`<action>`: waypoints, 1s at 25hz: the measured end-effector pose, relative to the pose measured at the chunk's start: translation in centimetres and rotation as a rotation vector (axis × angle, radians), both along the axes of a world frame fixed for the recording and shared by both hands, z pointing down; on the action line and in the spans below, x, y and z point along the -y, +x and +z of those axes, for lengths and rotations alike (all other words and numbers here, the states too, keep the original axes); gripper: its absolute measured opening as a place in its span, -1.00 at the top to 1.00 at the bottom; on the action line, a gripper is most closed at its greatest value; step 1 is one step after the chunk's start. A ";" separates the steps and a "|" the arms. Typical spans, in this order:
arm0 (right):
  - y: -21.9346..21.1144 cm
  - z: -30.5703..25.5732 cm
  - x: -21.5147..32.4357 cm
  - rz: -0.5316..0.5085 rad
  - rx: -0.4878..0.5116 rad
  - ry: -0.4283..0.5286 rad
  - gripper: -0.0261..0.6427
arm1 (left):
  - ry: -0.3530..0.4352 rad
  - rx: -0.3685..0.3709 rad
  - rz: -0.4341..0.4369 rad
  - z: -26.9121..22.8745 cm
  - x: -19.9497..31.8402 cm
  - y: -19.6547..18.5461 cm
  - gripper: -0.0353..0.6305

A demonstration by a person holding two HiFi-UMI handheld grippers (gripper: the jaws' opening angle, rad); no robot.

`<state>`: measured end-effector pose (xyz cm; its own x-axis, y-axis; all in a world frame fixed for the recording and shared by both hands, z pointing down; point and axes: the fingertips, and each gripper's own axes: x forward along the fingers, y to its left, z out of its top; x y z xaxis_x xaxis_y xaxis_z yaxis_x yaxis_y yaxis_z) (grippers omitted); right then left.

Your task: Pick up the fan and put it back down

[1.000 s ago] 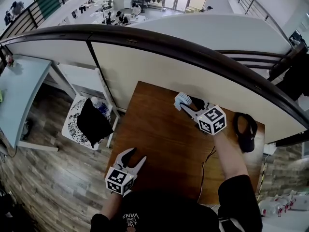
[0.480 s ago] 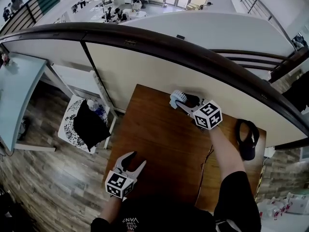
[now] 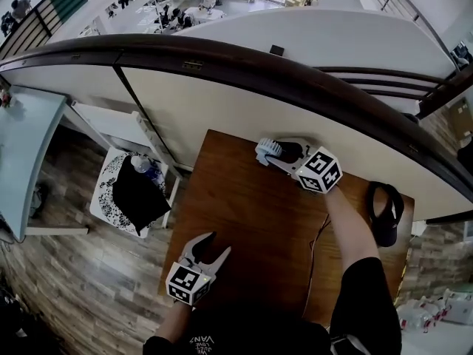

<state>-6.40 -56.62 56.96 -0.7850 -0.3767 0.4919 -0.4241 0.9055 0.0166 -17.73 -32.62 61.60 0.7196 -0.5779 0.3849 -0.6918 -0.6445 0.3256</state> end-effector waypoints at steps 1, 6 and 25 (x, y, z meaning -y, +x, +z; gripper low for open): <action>0.0 0.1 0.2 -0.005 0.000 0.001 0.38 | 0.000 -0.002 0.002 0.1 0.2 0.1 0.29; -0.4 0.4 0.1 -0.051 -0.001 -0.013 0.38 | -0.002 -0.006 0.004 0.3 0.6 0.5 0.29; 0.3 0.8 -0.2 -0.032 0.000 -0.090 0.22 | -0.007 -0.007 0.017 0.6 0.8 1.0 0.29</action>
<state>-6.06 -56.41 57.80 -0.7961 -0.3056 0.5224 -0.3947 0.9165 -0.0653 -16.76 -33.38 62.18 0.7318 -0.5632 0.3837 -0.6787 -0.6537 0.3348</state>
